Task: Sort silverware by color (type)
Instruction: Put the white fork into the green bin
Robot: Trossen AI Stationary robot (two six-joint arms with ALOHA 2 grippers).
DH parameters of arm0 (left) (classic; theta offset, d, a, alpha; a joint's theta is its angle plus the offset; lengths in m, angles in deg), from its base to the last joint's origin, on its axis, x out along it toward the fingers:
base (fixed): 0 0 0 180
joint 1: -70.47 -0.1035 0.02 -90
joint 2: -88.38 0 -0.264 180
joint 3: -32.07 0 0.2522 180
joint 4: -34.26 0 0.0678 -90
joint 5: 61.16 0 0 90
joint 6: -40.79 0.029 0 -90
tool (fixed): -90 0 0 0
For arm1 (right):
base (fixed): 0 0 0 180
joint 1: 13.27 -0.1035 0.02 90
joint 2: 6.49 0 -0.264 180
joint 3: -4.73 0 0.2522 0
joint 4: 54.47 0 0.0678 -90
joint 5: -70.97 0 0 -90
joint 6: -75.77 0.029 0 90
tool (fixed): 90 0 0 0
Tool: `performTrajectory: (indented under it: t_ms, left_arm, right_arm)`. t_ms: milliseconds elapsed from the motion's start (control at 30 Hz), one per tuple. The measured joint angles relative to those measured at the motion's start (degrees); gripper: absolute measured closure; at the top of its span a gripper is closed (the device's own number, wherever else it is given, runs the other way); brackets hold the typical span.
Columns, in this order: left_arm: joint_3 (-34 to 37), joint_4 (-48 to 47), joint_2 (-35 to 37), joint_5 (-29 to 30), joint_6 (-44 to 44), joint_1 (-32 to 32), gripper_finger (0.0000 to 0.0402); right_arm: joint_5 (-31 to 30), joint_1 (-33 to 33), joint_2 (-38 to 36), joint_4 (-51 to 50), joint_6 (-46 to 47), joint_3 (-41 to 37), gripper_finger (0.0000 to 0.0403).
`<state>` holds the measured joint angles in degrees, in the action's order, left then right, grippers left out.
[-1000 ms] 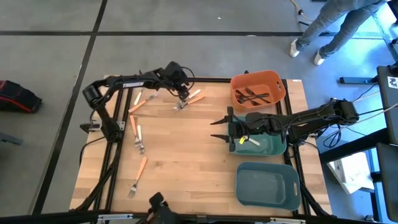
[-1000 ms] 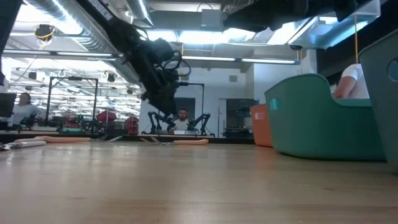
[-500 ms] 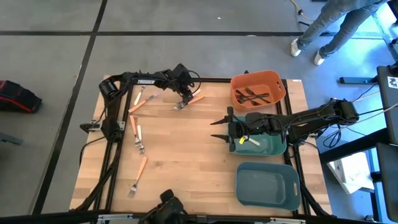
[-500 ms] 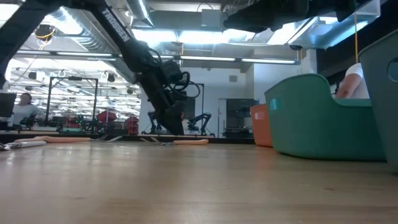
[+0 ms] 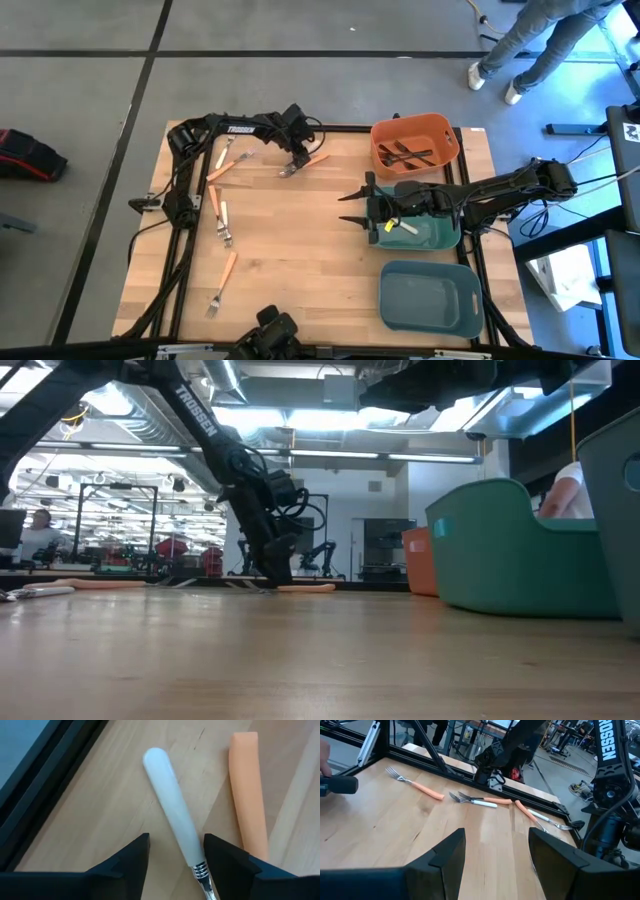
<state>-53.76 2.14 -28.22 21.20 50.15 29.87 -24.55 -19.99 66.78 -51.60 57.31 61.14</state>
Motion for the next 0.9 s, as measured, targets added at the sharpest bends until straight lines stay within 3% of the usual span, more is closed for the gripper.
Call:
performTrajectory:
  t_ms: [433,700,900]
  left_arm:
    - [0.00,-0.95,0.00,2.19,0.26,0.26,0.0358]
    - [0.28,-4.10,1.84,2.90,1.97,2.22,0.0350]
    - [0.44,-8.24,8.62,5.77,3.54,7.11,0.0353]
  right_arm:
    - [0.00,0.00,0.00,-0.68,0.97,0.00,0.0199]
    - [0.00,0.00,0.00,-3.59,2.38,0.02,0.0199]
    - [-0.52,-0.04,0.00,-3.86,2.35,0.04,0.0199]
